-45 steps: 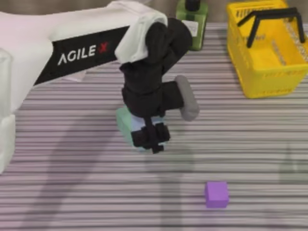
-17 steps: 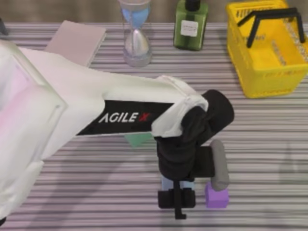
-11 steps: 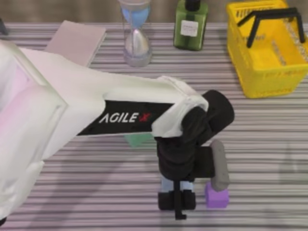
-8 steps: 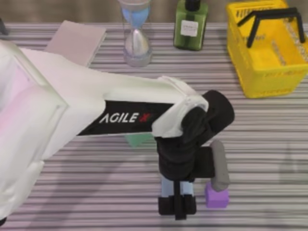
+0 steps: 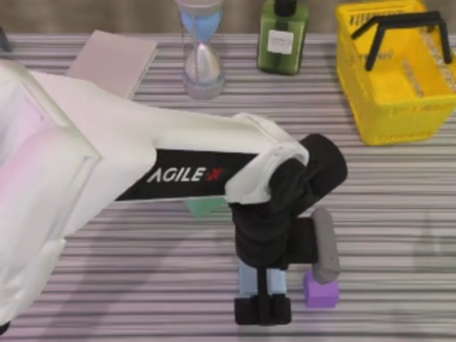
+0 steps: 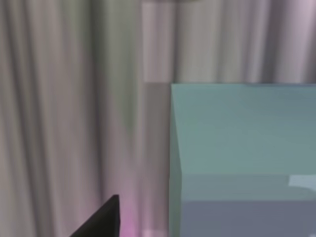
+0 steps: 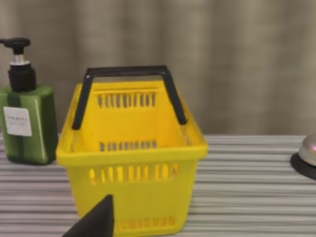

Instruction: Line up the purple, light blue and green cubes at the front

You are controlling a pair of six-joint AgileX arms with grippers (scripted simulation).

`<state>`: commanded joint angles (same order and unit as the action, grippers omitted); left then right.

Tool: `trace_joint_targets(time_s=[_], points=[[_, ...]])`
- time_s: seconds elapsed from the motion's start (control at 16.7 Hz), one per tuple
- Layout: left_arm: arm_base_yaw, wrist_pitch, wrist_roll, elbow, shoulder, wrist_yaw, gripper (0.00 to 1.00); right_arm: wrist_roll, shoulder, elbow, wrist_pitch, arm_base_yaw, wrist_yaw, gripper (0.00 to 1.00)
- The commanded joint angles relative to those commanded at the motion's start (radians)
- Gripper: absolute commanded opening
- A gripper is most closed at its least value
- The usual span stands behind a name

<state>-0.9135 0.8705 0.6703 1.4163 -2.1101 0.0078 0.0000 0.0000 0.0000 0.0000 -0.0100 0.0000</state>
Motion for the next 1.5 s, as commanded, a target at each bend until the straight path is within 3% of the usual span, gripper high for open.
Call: trace_joint_targets(time_s=[0.54,0.9,1.5], points=[[0.018,0.240,-0.001,0.152,0.084,0.000,1.00,0.000,0.000,0.000,0.000,0.000,0.000,1.00],[0.028,0.251,-0.009,0.171,0.073,-0.001,1.00,0.000,0.000,0.000,0.000,0.000,0.000,1.00],[0.354,0.405,-0.203,0.598,-0.195,-0.003,1.00,0.000,0.000,0.000,0.000,0.000,0.000,1.00]])
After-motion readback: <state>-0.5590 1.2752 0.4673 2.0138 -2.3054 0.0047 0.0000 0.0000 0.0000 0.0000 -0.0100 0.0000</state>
